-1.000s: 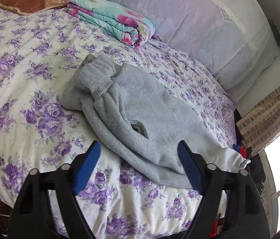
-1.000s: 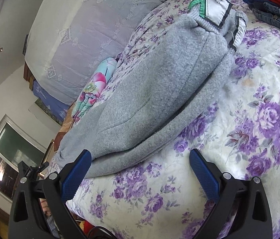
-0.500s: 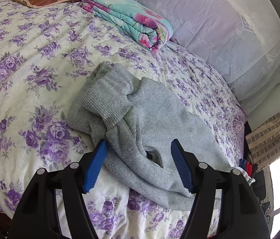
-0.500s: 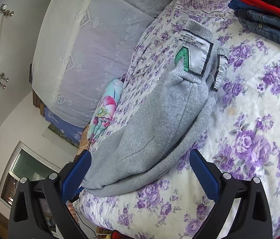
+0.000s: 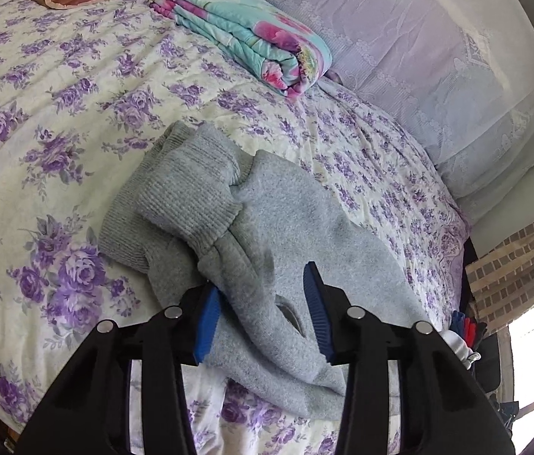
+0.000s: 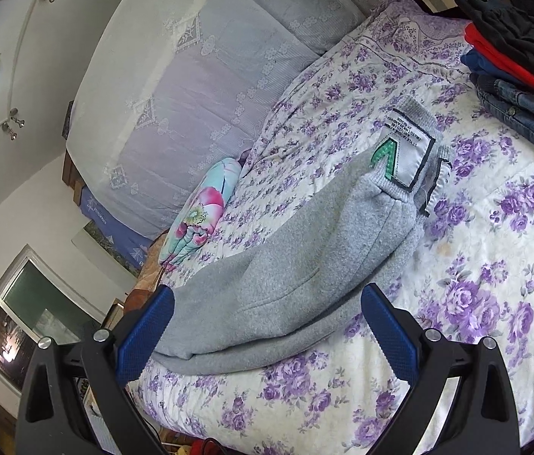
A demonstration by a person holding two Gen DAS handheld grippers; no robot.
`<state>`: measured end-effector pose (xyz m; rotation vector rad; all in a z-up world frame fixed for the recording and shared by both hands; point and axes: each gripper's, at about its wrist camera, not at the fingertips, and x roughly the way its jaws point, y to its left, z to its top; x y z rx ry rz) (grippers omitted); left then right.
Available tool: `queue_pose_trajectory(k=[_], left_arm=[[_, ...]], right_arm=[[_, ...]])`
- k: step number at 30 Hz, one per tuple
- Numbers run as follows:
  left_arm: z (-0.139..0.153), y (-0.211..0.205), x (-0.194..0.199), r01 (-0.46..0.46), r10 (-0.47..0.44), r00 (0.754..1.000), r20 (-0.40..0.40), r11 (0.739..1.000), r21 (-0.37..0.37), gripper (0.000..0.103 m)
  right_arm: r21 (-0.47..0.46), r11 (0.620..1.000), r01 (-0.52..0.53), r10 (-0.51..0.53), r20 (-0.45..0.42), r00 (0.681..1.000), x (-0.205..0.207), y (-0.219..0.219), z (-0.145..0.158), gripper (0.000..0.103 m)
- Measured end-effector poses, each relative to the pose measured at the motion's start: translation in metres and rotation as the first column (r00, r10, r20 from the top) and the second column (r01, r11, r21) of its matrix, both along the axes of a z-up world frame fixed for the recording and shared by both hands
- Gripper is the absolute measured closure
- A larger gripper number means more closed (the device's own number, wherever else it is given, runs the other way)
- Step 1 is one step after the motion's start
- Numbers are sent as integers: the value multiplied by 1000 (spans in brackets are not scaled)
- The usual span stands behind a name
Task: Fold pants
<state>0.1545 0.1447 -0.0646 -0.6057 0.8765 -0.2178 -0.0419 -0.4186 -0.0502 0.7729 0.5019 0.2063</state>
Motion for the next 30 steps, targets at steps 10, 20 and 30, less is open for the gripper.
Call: queue_pose_trajectory(k=[10,20,30], left_arm=[[-13,18,-20,-6,12,998,65,996,-85,92],[-4,27,-29,-9,25,994,110,989,-146,93],[-20,32,-25,-16,29,996,79,988,-155,93]], right_arm=[[42,998,51,-51,12,999,-8,-28,9,12],[62,997,51,-37,-215,976,40,-29,-35,22],[178,976,125,-82,-235,968,100,-53,-52,35]])
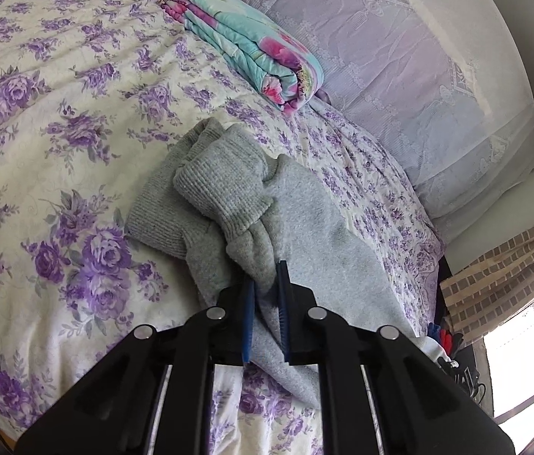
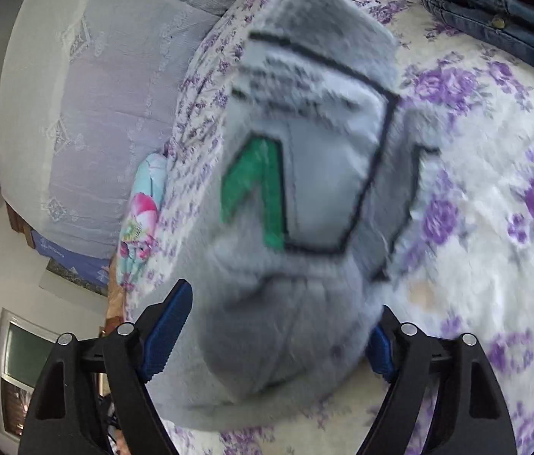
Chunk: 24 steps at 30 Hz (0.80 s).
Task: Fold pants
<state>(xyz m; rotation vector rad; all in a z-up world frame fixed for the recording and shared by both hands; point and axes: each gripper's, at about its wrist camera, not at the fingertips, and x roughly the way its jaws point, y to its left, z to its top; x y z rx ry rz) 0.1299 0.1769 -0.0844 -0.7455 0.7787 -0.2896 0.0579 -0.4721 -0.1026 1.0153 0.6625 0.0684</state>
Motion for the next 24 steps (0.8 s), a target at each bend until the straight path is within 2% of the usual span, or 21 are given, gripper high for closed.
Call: queue_pose_trajectory(k=[1,2,4,5,6,7,8,9,10,11,13,16,19,21,24], left_arm=[[-3,2,1,2,-2,1000,-5,1000,-12,93],[-5,4,1,4,-4,1000,-8,1000,-21,93],[-7,6,1,7,-8,1000,-5,1000,-29,93],[-7,6,0,9,-9,1000,0,1000,-26,93],[-7,5,-1,9,-9,1000,5,1000,-20,93],[-7,4,-2,8,-8,1000,6,1000,-12,93],[-6,3,-2,7,-7,1000,7,1000,-7,93],[-6,2,-2,5,-5,1000,8,1000,-5,93],[-7,1,-2,7,-7,1000,9,1000,-3,93],[-7,2,-2,16,-16,1000,7,1000,-8,93],[-8,1,-2,19,-19,1000,2,1000,-5,93],[-8,0,-2,13,-13,1000,1,1000,-1,93],[-8,-1,-2,10,-10,1000,-2,1000,1,93],[-9,0,-2,7,-7,1000,-5,1000,-12,93],[-10,0,-3,7,-7,1000,-9,1000,-12,93]], right_arm=[[-10,1000,18,-18,39,999,1,-3,5,68],[-47,999,11,-6,95,995,2,-2,14,77],[-192,981,2,39,209,977,-7,12,43,81],[-268,963,-12,89,278,957,-18,23,59,82],[-332,943,-21,137,330,934,-28,30,70,83],[-399,917,-8,153,334,930,-36,33,75,83],[-420,907,-4,133,279,951,-36,26,68,77],[-391,920,-20,106,200,974,-33,12,55,71],[-333,943,-14,57,119,991,-34,-5,37,54],[-287,958,11,7,59,998,-42,-19,22,52],[-270,960,75,-65,46,997,-68,-32,10,50],[-219,967,133,-113,100,988,-104,-44,17,46],[-131,989,73,-53,156,986,-118,-42,23,46],[-99,995,16,1,161,987,-111,-31,23,47],[-124,992,-8,20,101,995,-95,-14,16,56]])
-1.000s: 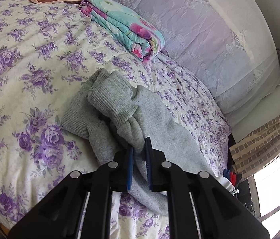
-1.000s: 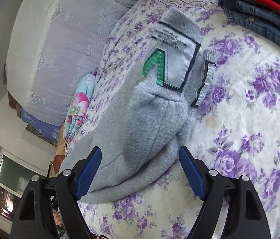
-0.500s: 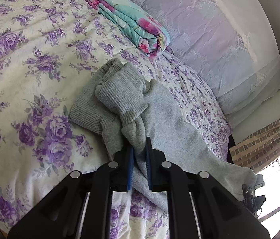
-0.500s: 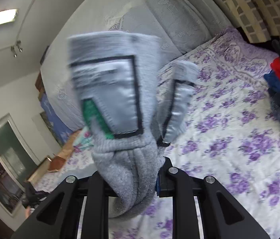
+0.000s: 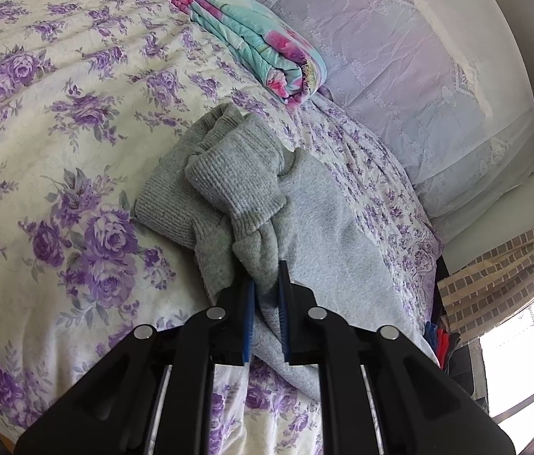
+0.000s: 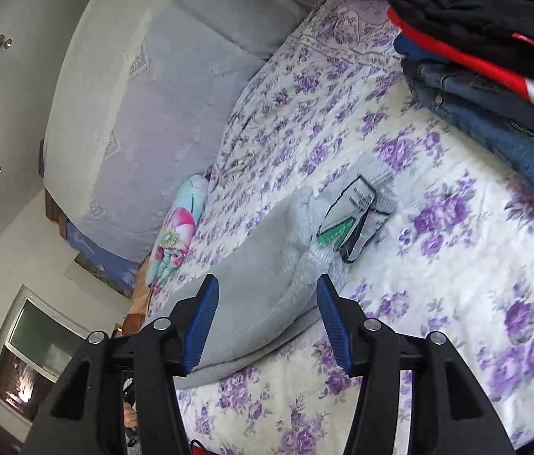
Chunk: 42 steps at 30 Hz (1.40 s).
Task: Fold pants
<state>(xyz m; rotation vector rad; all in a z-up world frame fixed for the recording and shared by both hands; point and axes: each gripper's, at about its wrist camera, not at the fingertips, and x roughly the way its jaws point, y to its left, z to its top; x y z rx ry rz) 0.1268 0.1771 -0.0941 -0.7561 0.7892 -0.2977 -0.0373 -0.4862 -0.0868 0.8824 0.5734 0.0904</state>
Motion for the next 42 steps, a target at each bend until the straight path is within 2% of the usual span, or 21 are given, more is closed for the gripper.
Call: queue_pose_trajectory(k=[5,7,10,12,17,21,26,31,34,37,39,40,42], left_arm=[[0,0,0,5,-5,1000,-3,1000,1,93],[1,0,0,11,-11,1000,1,1000,8,93],[12,-2,-6,33,-34,999,35,999,11,93],[26,-4,-9,50,-51,996,72,999,13,93],[58,-10,-2,64,-67,991,117,997,30,95],[82,-12,22,55,-56,988,145,998,12,95],[106,-25,80,62,-69,986,149,997,48,95],[118,-52,171,34,-48,993,106,990,137,95],[111,-62,227,9,-21,998,64,985,170,95],[81,-65,279,-5,11,999,-30,981,194,94],[51,-60,302,-4,22,992,-122,989,149,92],[40,-56,308,-11,33,988,-153,991,137,92],[31,-45,306,-33,53,984,-168,992,119,89]], right_arm=[[37,999,3,-1,-50,999,15,6,-24,91],[51,999,5,-3,-26,1000,14,5,-26,96],[57,998,-13,11,43,999,5,5,-13,97],[96,995,-38,30,83,996,3,3,-3,97],[166,983,-76,53,138,989,30,-11,29,97],[159,983,-89,62,169,984,67,-25,58,97],[145,987,-74,57,114,992,135,-49,69,97],[122,992,-33,29,37,999,229,-66,64,97],[88,996,-4,4,-4,1000,285,-70,54,97],[62,998,-10,16,-101,995,343,-72,24,93],[20,1000,24,-21,-165,986,365,-72,4,77],[-2,999,44,-43,-181,983,369,-72,-2,56],[-20,999,33,-36,-165,986,371,-71,-3,53]])
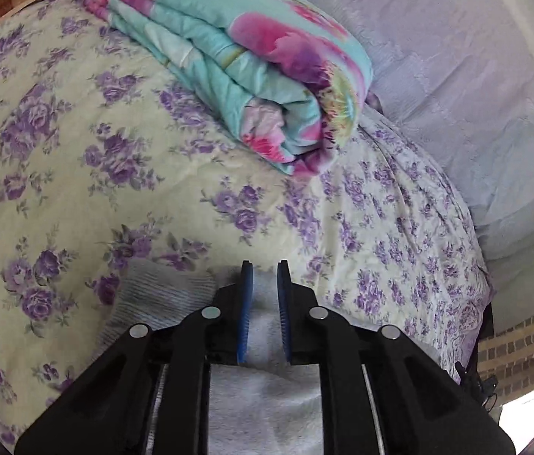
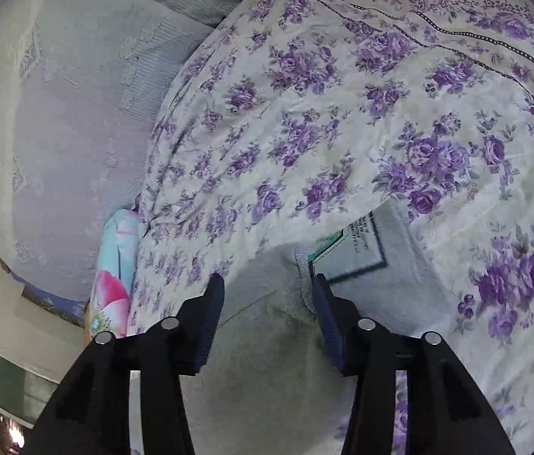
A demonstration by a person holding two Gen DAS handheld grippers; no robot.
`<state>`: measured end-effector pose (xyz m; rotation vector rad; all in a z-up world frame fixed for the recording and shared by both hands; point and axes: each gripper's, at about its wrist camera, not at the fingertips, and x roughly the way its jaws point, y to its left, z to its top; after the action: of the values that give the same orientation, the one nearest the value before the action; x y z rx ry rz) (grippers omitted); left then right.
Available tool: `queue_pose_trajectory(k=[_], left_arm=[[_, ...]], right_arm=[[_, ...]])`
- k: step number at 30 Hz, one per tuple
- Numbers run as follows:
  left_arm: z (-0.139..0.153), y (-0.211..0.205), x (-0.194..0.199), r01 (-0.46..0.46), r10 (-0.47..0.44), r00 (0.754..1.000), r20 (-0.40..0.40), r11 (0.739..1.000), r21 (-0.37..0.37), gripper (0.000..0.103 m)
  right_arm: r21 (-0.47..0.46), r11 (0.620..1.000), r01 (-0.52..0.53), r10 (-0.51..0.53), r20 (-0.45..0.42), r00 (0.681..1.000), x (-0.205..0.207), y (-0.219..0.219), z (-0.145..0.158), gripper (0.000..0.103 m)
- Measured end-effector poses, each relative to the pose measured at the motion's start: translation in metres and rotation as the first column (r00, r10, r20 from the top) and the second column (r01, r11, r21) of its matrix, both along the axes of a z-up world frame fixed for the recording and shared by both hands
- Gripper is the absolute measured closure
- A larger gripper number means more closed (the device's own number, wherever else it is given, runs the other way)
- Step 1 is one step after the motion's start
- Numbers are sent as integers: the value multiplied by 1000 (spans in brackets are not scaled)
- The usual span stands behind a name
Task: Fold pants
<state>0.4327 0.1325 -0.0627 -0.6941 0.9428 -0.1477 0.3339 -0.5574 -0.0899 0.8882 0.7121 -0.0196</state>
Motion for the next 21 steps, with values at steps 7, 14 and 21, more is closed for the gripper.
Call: queue_pose_trajectory(k=[7,14,21], left_arm=[[36,46,-56,-50,57,993,107,997,-61,42],[34,69,-148,-12,12,998,58,1000,-1,42],[-12,66,-224,41,-42,999,-18,998,-55,42]], right_arm=[[26,999,-26,25,32,999,-47,-1,13,44],[92,994,-61,55,66,996,-125,5,11,33],[130,986,-104,93,84,992,-197,23,-1,29]])
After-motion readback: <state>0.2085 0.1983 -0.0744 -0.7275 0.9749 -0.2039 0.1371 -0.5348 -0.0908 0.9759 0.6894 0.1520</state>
